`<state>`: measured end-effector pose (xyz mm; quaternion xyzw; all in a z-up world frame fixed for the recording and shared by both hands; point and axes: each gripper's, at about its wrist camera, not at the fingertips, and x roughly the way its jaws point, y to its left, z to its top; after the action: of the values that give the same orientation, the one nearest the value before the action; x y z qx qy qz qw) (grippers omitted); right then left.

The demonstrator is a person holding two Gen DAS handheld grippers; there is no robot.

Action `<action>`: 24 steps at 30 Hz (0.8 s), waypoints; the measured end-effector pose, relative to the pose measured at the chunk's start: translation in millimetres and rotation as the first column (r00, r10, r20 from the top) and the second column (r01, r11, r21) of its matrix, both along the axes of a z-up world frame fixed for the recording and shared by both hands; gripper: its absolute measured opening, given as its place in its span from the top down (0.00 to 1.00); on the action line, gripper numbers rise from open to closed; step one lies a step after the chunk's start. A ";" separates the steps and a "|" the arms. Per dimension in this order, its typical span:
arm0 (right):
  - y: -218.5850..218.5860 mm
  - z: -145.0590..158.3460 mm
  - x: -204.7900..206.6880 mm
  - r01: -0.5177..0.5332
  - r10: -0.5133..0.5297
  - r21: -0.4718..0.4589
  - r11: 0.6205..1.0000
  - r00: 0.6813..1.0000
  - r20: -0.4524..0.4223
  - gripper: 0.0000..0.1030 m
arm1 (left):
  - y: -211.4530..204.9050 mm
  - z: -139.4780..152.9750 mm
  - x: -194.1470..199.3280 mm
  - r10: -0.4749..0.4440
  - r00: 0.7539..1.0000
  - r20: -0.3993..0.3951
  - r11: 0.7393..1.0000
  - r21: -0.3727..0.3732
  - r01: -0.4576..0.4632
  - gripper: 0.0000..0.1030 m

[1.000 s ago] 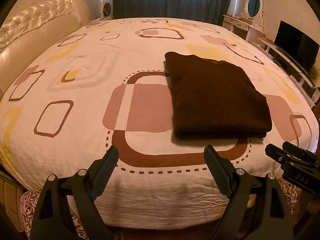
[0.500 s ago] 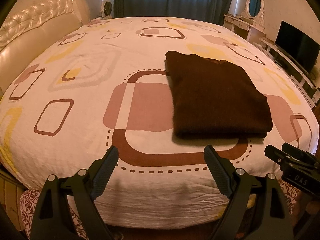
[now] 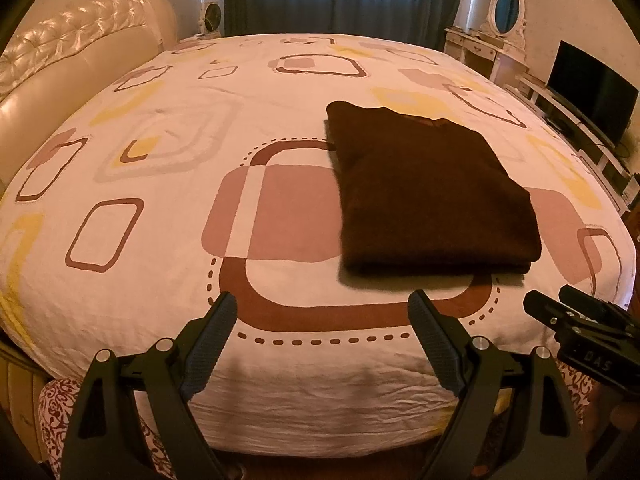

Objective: Fold small clothes

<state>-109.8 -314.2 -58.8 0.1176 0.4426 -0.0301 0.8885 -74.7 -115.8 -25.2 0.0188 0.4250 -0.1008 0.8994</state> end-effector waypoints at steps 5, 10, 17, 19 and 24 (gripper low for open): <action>1.1 -1.0 -0.1 -0.005 0.005 0.001 1.000 1.000 -0.005 0.23 | -2.7 -0.9 -1.0 -0.005 1.000 -0.001 1.000 0.003 0.005 0.16; 1.5 -1.9 -0.1 -0.006 0.006 0.002 1.000 1.000 -0.008 0.23 | -3.1 -1.0 -1.2 -0.005 1.000 -0.002 1.000 -0.002 0.005 0.16; 1.4 -3.0 -0.2 -0.007 0.007 0.003 1.000 1.000 -0.009 0.23 | -0.9 9.5 -2.2 0.018 0.998 0.054 1.000 -0.021 -0.016 0.11; 2.6 -4.1 -1.2 -0.008 0.008 0.008 1.000 1.000 -0.007 0.23 | -4.5 17.3 -2.3 -0.011 0.996 0.091 1.000 -0.010 0.012 0.11; -3.4 4.2 3.7 -0.018 0.017 0.057 0.998 1.000 0.003 0.23 | 10.0 44.9 23.3 0.016 0.983 0.184 0.999 -0.033 -0.010 0.11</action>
<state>-106.0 -317.6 -54.6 0.1391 0.4431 -0.0095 0.8855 -51.4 -105.8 19.7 0.0110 0.3386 -0.0995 0.9356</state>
